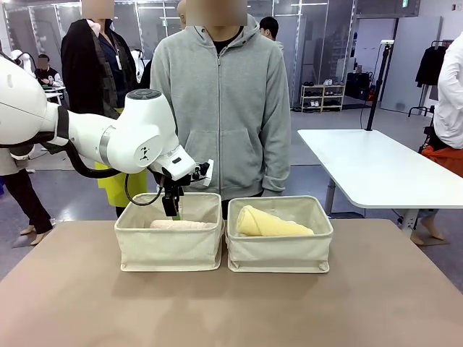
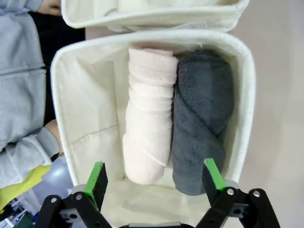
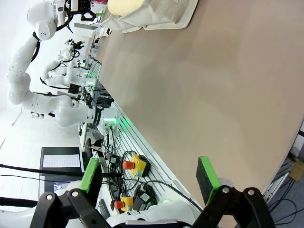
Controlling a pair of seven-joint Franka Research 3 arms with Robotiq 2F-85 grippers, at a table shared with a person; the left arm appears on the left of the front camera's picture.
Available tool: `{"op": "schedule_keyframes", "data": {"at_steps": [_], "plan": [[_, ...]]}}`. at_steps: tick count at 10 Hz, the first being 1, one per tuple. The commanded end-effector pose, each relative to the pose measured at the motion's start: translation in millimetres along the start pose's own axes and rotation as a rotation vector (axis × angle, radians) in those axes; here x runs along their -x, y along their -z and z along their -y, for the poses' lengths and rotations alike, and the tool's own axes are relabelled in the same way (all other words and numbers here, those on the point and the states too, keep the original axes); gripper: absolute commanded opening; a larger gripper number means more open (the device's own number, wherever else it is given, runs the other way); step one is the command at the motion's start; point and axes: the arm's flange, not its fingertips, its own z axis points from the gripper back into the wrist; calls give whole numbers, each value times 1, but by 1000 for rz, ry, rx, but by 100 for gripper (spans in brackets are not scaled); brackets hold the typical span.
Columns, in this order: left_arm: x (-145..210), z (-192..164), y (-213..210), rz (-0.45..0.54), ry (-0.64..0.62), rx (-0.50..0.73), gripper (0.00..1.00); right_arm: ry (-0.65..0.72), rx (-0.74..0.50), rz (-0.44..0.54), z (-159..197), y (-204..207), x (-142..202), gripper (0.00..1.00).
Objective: Divide the towels into two baskets.
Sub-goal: Pick up one hotel-folded towel from the bottom of the table and place it in the Fabric basket indicated by the person.
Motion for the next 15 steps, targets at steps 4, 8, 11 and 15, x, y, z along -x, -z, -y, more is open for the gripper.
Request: {"op": "schedule_keyframes", "data": {"at_steps": [4,8,11,15], "plan": [[79,37,-93,259,-332,180,100,-1,14,1,-3,1,3,100],[178,114,-111,479,-603,436,100,-1,14,1,-3,1,3,100],[290,166,-99,745,-901,615,100,-1,14,1,-3,1,3,100],[389,241,-67,959,-1104,727,100,-1,14,1,-3,1,3,100]]}}
